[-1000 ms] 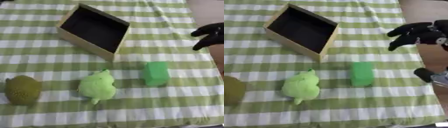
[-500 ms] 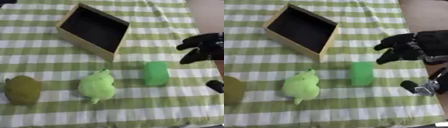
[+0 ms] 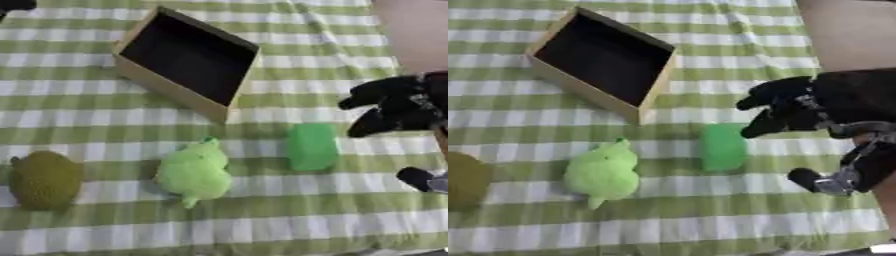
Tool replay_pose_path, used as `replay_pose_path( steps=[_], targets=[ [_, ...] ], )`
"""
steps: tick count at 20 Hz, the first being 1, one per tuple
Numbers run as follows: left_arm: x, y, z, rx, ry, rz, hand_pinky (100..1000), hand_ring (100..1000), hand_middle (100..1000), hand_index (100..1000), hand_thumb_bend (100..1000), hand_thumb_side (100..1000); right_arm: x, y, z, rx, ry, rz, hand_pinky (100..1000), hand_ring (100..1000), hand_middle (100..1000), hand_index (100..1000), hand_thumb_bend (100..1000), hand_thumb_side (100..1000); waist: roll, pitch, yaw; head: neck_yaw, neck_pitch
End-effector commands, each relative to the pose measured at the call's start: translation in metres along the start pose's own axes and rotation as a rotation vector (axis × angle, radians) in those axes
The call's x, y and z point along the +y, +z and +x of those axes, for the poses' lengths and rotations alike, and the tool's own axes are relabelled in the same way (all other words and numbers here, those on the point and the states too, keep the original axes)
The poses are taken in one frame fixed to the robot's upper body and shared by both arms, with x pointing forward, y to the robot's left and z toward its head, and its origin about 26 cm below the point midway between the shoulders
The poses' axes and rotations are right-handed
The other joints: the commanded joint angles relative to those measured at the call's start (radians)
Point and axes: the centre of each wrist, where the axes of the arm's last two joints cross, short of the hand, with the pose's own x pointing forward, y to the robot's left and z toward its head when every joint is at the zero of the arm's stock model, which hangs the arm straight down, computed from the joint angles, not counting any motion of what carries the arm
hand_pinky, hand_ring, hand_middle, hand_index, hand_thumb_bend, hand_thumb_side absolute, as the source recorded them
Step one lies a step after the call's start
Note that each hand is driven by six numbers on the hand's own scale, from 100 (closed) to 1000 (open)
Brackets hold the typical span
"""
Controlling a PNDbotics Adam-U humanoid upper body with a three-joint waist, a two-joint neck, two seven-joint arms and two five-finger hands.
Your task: Pick up objects on the table and place them in the box.
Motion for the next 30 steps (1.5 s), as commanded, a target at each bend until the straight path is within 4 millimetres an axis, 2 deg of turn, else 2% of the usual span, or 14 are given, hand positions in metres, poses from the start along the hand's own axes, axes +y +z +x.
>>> replay_pose_path(
  steps=[1,5,8,10,11,12,13,15,21,22,25,26,28,30],
  targets=[
    [0.001,-0.005,0.006,-0.012,-0.007,-0.025,737,863,796,884,100,568,-0.003,0.001,-0.007,-0.067,0.025,0.094,1000,1000,745,1000,100,713,-0.014,-0.032,0.002,-0.005,0.004],
    [0.0,-0.004,0.005,-0.002,-0.001,-0.033,736,864,796,883,100,568,0.0,0.0,-0.017,-0.028,0.003,0.084,1000,1000,745,1000,100,696,-0.015,-0.034,0.003,-0.005,0.004],
    [-0.001,-0.003,0.004,0.001,0.002,-0.035,736,864,796,881,100,568,0.004,-0.003,-0.024,0.001,-0.015,0.073,1000,1000,750,1000,100,624,-0.015,-0.034,0.004,-0.005,0.004],
    [-0.001,-0.004,0.004,0.001,0.003,-0.035,736,864,795,881,100,568,0.007,-0.005,-0.028,0.014,-0.024,0.063,1000,1000,754,1000,100,528,-0.015,-0.035,0.005,-0.004,0.004],
    [-0.001,-0.003,0.004,0.002,0.004,-0.035,736,864,795,880,100,568,0.007,-0.006,-0.03,0.017,-0.027,0.055,1000,1000,756,1000,100,413,-0.015,-0.035,0.006,-0.003,0.004],
    [-0.001,-0.003,0.004,0.003,0.005,-0.036,736,864,795,880,100,568,0.008,-0.007,-0.031,0.017,-0.03,0.048,1000,1000,756,1000,100,400,-0.015,-0.034,0.006,-0.002,0.004],
    [-0.002,-0.003,0.004,0.005,0.006,-0.037,736,864,795,880,100,568,0.009,-0.008,-0.032,0.017,-0.033,0.042,1000,1000,756,1000,100,293,-0.015,-0.034,0.005,-0.002,0.003],
    [-0.002,-0.003,0.003,0.007,0.008,-0.037,736,865,795,880,100,568,0.01,-0.009,-0.034,0.015,-0.04,0.035,1000,1000,758,1000,100,200,-0.016,-0.034,0.005,0.0,0.003],
    [-0.003,-0.002,0.003,0.013,0.013,-0.038,736,866,795,879,100,568,0.01,-0.015,-0.036,-0.001,-0.062,0.023,1000,1000,770,1000,100,345,-0.015,-0.035,0.004,0.004,0.002],
    [-0.003,-0.002,0.003,0.015,0.014,-0.039,736,866,795,879,100,568,0.01,-0.016,-0.036,-0.005,-0.06,0.023,1000,1000,773,1000,100,333,-0.015,-0.035,0.003,0.004,0.001],
    [-0.004,-0.002,0.002,0.02,0.018,-0.04,736,866,794,878,100,569,0.01,-0.02,-0.037,-0.028,-0.038,0.022,1000,1000,793,1000,100,198,-0.015,-0.035,0.001,0.003,0.001],
    [-0.004,-0.002,0.002,0.021,0.019,-0.041,736,866,794,878,100,569,0.009,-0.02,-0.038,-0.036,-0.025,0.019,1000,1000,794,1000,100,190,-0.014,-0.035,0.001,0.003,0.001],
    [-0.004,-0.002,0.002,0.021,0.021,-0.043,735,866,793,877,100,569,0.01,-0.021,-0.039,-0.047,-0.001,0.012,1000,1000,801,1000,100,274,-0.014,-0.035,0.0,0.003,0.002],
    [-0.004,-0.002,0.002,0.022,0.022,-0.043,735,866,792,877,100,569,0.012,-0.022,-0.041,-0.05,0.011,0.003,1000,1000,800,1000,100,262,-0.013,-0.034,0.0,0.002,0.002]
  ],
)
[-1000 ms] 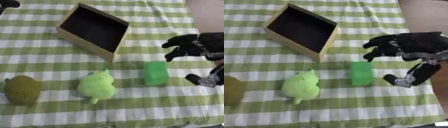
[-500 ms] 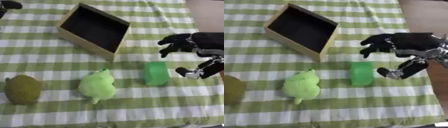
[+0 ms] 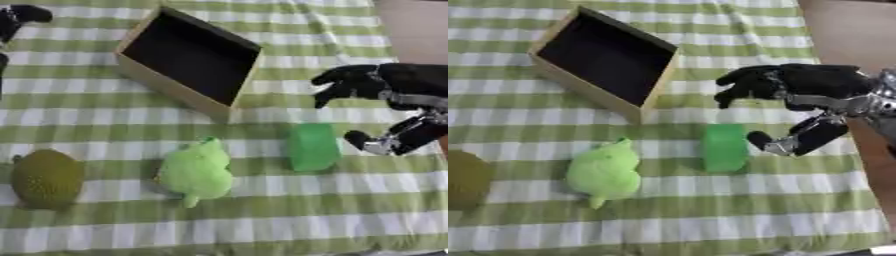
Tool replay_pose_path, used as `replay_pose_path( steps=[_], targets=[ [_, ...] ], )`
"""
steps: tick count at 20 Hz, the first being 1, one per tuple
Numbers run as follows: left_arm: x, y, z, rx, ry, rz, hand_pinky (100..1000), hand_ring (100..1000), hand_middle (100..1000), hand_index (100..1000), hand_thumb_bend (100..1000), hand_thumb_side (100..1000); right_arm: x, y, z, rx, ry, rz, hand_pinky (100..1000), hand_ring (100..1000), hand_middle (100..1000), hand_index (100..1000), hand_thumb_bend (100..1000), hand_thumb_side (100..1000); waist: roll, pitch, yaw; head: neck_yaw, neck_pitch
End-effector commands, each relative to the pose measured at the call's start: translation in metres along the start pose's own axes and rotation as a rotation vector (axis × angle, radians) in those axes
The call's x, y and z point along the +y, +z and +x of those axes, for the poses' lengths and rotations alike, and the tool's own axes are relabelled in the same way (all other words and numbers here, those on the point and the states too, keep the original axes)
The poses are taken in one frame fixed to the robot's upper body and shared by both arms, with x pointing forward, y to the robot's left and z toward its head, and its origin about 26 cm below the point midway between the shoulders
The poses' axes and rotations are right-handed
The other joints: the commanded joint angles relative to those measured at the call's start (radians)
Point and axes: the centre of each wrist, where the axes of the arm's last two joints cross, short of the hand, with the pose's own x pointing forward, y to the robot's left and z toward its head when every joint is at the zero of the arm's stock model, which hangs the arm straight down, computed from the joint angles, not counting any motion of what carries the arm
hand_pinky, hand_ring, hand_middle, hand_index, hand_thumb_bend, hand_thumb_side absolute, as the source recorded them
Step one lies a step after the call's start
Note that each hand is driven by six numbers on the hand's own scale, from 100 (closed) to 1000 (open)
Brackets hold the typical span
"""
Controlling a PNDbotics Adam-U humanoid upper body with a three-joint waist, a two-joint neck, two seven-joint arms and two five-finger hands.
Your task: Pick up objects on the table and place them in the box.
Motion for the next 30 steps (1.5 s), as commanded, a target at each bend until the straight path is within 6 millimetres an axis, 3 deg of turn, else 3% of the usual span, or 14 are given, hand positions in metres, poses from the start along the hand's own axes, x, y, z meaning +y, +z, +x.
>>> replay_pose_path(
  steps=[1,4,10,15,21,22,24,26,29,30],
  targets=[
    [0.0,-0.004,0.005,-0.013,-0.003,-0.016,735,866,792,876,100,569,-0.008,0.004,-0.003,-0.129,0.126,0.153,1000,1000,801,1000,100,244,-0.008,-0.034,-0.002,-0.002,0.001],
    [0.0,-0.003,0.005,-0.011,-0.002,-0.015,735,866,792,876,100,569,-0.006,0.003,-0.004,-0.124,0.139,0.155,1000,1000,814,1000,100,195,-0.008,-0.034,-0.003,-0.002,0.002],
    [0.0,-0.003,0.005,-0.009,0.001,-0.015,735,866,792,877,100,569,-0.002,-0.003,-0.003,-0.124,0.157,0.162,1000,1000,811,1000,100,409,-0.007,-0.035,-0.005,0.0,0.001],
    [0.0,-0.003,0.004,-0.007,0.004,-0.014,736,870,792,877,100,569,0.004,-0.006,-0.003,-0.124,0.139,0.176,1000,1000,806,1000,100,455,-0.004,-0.035,-0.006,0.001,0.001],
    [-0.001,-0.003,0.004,-0.002,0.011,-0.017,736,875,792,877,100,569,0.006,-0.01,0.0,-0.149,0.099,0.183,1000,1000,802,1000,100,383,-0.003,-0.037,-0.01,0.0,0.001],
    [-0.001,-0.003,0.004,-0.002,0.013,-0.017,736,875,791,877,100,569,0.007,-0.011,0.001,-0.155,0.091,0.185,1000,1000,805,1000,100,210,-0.003,-0.037,-0.01,-0.001,0.001],
    [-0.001,-0.003,0.004,-0.002,0.015,-0.018,736,875,791,877,100,569,0.009,-0.01,0.0,-0.164,0.081,0.187,1000,1000,811,1000,100,371,-0.002,-0.037,-0.011,0.0,0.0],
    [-0.001,-0.003,0.004,0.0,0.015,-0.018,736,875,791,877,100,569,0.01,-0.009,0.0,-0.168,0.081,0.19,1000,1000,814,1000,100,404,-0.001,-0.037,-0.011,0.001,0.001],
    [-0.001,-0.003,0.004,0.0,0.016,-0.018,736,876,790,877,100,569,0.01,-0.01,0.001,-0.167,0.09,0.203,1000,1000,814,1000,100,303,0.0,-0.037,-0.012,0.001,0.002],
    [-0.001,-0.003,0.004,-0.001,0.017,-0.018,736,876,790,877,100,569,0.01,-0.01,0.002,-0.166,0.093,0.208,1000,1000,812,1000,100,188,0.0,-0.037,-0.012,0.001,0.002]
  ],
)
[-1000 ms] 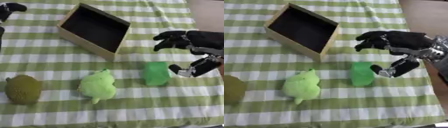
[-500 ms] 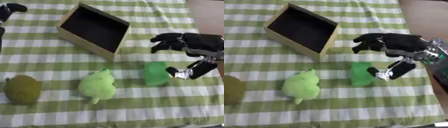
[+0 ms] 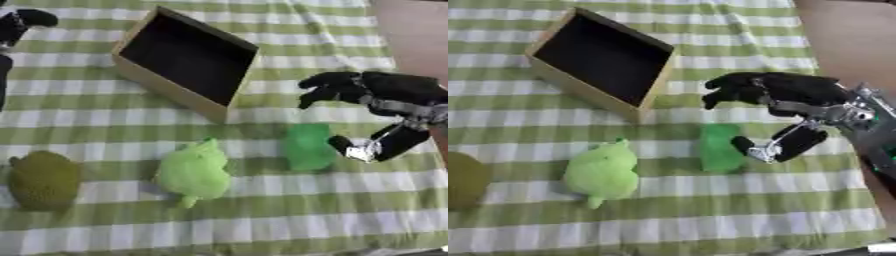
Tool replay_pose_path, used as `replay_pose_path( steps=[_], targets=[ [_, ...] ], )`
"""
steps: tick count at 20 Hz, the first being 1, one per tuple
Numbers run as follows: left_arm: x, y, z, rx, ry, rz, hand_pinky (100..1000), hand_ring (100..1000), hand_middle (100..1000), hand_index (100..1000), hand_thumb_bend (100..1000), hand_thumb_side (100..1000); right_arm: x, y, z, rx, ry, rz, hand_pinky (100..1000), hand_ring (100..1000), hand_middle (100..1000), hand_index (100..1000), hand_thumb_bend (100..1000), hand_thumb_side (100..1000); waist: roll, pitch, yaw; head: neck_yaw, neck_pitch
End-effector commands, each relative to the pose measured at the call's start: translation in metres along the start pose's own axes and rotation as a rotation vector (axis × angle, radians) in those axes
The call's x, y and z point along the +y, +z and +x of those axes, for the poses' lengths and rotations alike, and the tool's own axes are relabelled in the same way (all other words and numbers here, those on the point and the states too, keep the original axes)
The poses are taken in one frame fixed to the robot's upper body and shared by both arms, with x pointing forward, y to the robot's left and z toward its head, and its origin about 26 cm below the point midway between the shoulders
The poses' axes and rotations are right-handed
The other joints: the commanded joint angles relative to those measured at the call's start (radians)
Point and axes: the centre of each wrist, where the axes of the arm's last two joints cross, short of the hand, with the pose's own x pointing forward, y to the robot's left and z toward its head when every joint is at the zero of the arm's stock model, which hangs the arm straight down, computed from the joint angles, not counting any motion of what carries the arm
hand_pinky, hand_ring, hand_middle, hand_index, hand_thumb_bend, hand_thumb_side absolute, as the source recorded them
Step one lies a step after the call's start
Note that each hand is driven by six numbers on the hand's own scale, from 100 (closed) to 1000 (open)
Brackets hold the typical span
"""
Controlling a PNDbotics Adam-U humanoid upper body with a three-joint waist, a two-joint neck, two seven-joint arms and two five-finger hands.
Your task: Pick up objects on the table and place them in the box.
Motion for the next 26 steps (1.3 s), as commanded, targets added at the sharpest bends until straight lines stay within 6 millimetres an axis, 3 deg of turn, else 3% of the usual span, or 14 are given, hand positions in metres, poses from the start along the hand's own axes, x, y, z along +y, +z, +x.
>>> replay_pose_path(
  steps=[1,3,4,5,6,11,15,17,18,21,26],
  targets=[
    [0.0,-0.004,0.005,-0.013,-0.005,-0.013,736,876,790,877,100,569,-0.01,0.003,0.003,-0.188,0.174,0.248,1000,1000,812,1000,100,213,0.0,-0.035,-0.002,0.001,0.002],
    [0.0,-0.004,0.005,-0.012,-0.004,-0.013,736,876,789,877,100,569,-0.01,0.002,0.002,-0.183,0.178,0.254,1000,1000,811,1000,100,334,0.0,-0.035,-0.002,0.002,0.003],
    [0.0,-0.004,0.005,-0.01,-0.003,-0.013,736,876,789,878,100,570,-0.009,0.003,0.001,-0.174,0.178,0.257,1000,1000,810,1000,100,453,0.0,-0.034,-0.002,0.003,0.003],
    [0.0,-0.003,0.005,-0.009,-0.003,-0.013,736,877,789,878,100,570,-0.009,0.004,0.001,-0.164,0.178,0.26,1000,1000,810,1000,100,484,0.0,-0.034,-0.002,0.004,0.003],
    [0.0,-0.003,0.005,-0.008,-0.003,-0.013,736,877,789,878,100,570,-0.007,0.004,0.0,-0.157,0.176,0.265,1000,1000,811,1000,176,518,-0.001,-0.034,-0.002,0.004,0.004],
    [0.0,-0.003,0.004,-0.005,0.0,-0.012,737,877,788,878,100,570,-0.001,0.003,-0.001,-0.153,0.174,0.285,1000,1000,817,1000,277,529,-0.001,-0.033,-0.002,0.006,0.005],
    [0.0,-0.003,0.004,-0.004,0.002,-0.013,736,877,785,878,100,569,0.002,0.002,-0.001,-0.156,0.17,0.292,1000,1000,819,1000,297,451,0.0,-0.032,-0.003,0.005,0.005],
    [-0.001,-0.003,0.004,-0.004,0.003,-0.014,736,877,784,878,100,569,0.002,0.002,0.0,-0.158,0.169,0.297,1000,1000,822,1000,303,367,0.001,-0.031,-0.004,0.005,0.004],
    [-0.001,-0.003,0.004,-0.002,0.004,-0.015,736,878,784,878,100,568,0.003,0.002,0.0,-0.159,0.169,0.301,1000,1000,824,1000,284,282,0.001,-0.031,-0.004,0.005,0.004],
    [-0.001,-0.003,0.004,0.0,0.005,-0.016,736,878,783,878,100,568,0.003,0.001,0.0,-0.156,0.174,0.304,1000,1000,830,1000,234,181,0.002,-0.03,-0.005,0.005,0.005],
    [-0.002,-0.003,0.004,0.001,0.006,-0.017,737,879,781,879,100,568,0.004,0.001,0.001,-0.144,0.186,0.305,1000,1000,833,1000,221,226,0.004,-0.028,-0.005,0.005,0.003]
  ],
)
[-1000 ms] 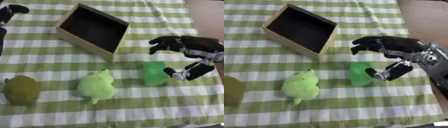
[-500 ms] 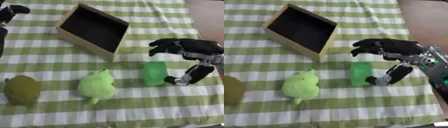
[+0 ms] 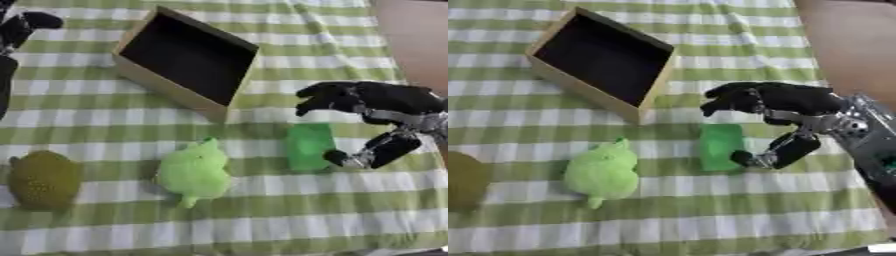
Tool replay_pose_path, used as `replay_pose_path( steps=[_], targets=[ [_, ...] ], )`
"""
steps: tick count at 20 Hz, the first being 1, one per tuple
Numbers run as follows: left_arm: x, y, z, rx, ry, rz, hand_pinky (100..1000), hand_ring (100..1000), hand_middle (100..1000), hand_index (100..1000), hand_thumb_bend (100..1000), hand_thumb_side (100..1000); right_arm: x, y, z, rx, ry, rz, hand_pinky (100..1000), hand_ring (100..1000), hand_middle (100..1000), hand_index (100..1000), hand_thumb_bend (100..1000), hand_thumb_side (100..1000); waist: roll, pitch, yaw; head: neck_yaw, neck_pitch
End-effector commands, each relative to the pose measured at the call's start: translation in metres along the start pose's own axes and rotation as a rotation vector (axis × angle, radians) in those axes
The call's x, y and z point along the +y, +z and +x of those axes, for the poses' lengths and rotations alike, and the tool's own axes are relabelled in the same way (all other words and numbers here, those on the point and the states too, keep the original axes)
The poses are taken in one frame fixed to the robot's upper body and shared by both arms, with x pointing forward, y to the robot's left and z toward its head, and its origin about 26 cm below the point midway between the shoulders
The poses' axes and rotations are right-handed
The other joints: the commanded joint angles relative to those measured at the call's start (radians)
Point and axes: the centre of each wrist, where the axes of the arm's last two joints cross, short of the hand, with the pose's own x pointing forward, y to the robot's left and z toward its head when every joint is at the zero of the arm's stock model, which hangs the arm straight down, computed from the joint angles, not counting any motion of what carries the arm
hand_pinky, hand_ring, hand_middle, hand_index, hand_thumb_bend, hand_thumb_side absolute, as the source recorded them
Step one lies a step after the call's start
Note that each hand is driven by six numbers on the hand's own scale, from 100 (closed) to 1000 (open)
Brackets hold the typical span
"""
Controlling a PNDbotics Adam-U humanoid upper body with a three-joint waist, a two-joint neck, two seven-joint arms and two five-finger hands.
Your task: Pick up objects on the table and place them in the box.
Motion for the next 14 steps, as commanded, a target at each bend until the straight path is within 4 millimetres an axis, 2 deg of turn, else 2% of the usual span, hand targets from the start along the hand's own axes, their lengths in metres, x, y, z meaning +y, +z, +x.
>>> replay_pose_path(
  steps=[1,6,7,8,9,14],
  targets=[
    [-0.0003,-0.0037,0.0048,-0.011,-0.006,-0.019,737,879,781,879,100,568,-0.0079,0.0035,0.0004,-0.188,0.186,0.254,1000,1000,833,1000,221,231,0.004,-0.027,-0.002,0.0,0.003],
    [-0.0006,-0.0038,0.0046,-0.01,-0.005,-0.021,737,880,780,879,100,568,-0.0045,0.0014,0.0005,-0.184,0.19,0.265,1000,1000,838,1000,216,254,0.004,-0.025,-0.001,0.0,0.002],
    [-0.0007,-0.0037,0.0046,-0.009,-0.005,-0.021,737,881,780,879,100,567,-0.0041,0.0015,0.0003,-0.181,0.191,0.266,1000,1000,837,1000,315,252,0.004,-0.025,-0.001,0.001,0.003],
    [-0.0007,-0.0036,0.0045,-0.008,-0.004,-0.022,737,881,780,879,100,566,-0.0039,0.0021,-0.0004,-0.176,0.191,0.264,1000,1000,834,1000,365,418,0.004,-0.025,-0.002,0.001,0.003],
    [-0.0009,-0.0035,0.0043,-0.007,-0.003,-0.023,737,881,780,880,100,566,-0.0035,0.0032,-0.0017,-0.169,0.19,0.261,1000,1000,832,1000,361,462,0.004,-0.025,-0.002,0.001,0.003],
    [-0.0014,-0.0034,0.004,-0.004,-0.001,-0.025,738,882,778,880,100,566,0.0001,0.0057,-0.0071,-0.144,0.18,0.246,1000,1000,830,1000,352,448,0.004,-0.025,-0.003,0.001,0.002]
  ],
)
